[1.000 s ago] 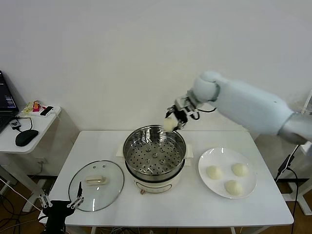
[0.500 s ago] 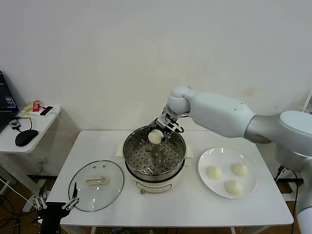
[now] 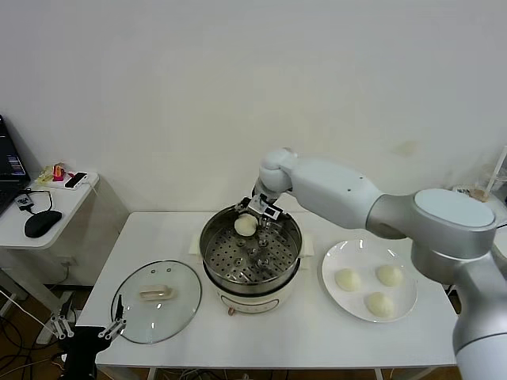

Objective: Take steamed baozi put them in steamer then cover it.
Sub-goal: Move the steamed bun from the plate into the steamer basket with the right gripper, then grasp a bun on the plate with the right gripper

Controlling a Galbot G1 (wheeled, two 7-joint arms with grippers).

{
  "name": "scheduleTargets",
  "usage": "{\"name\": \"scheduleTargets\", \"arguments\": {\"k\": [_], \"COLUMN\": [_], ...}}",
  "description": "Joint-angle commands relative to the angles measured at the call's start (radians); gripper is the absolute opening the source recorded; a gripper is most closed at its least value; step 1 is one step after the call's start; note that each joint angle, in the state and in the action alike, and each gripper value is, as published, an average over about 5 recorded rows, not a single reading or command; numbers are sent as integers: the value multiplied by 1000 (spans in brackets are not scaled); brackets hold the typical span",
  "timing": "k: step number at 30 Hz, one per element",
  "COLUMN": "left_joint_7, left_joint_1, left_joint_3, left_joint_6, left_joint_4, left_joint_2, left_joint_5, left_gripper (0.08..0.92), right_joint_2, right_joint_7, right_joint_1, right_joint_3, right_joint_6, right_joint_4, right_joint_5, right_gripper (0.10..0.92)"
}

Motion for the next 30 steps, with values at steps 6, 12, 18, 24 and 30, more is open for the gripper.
{"name": "scheduleTargets", "arguments": {"k": [6, 12, 18, 24, 30], "left_joint_7": [0, 1, 5, 8, 11], "left_joint_1": [-4, -5, -12, -25, -35], "left_joint_3": [4, 9, 17, 30, 45], "left_joint_6": [2, 3, 13, 18, 20], "left_joint_4": [-1, -6, -14, -16, -15], "left_joint_2": [0, 3, 16, 34, 52], "left_joint_5": [0, 0, -11, -16, -19], "left_gripper": [823, 823, 823, 823, 823], "right_joint_2": [-17, -166, -417, -686, -906], "right_joint_7": [-8, -63, -69, -64, -59], "right_joint_1": [32, 162, 281, 333, 313], "right_joint_3": [-20, -68, -116, -139, -170], "right_joint_6": [9, -253, -497, -631, -711], "right_joint_4": [21, 268, 517, 721, 859], "right_joint_5": [56, 275, 373, 426, 430], "right_gripper": [809, 822, 823, 823, 823]}}
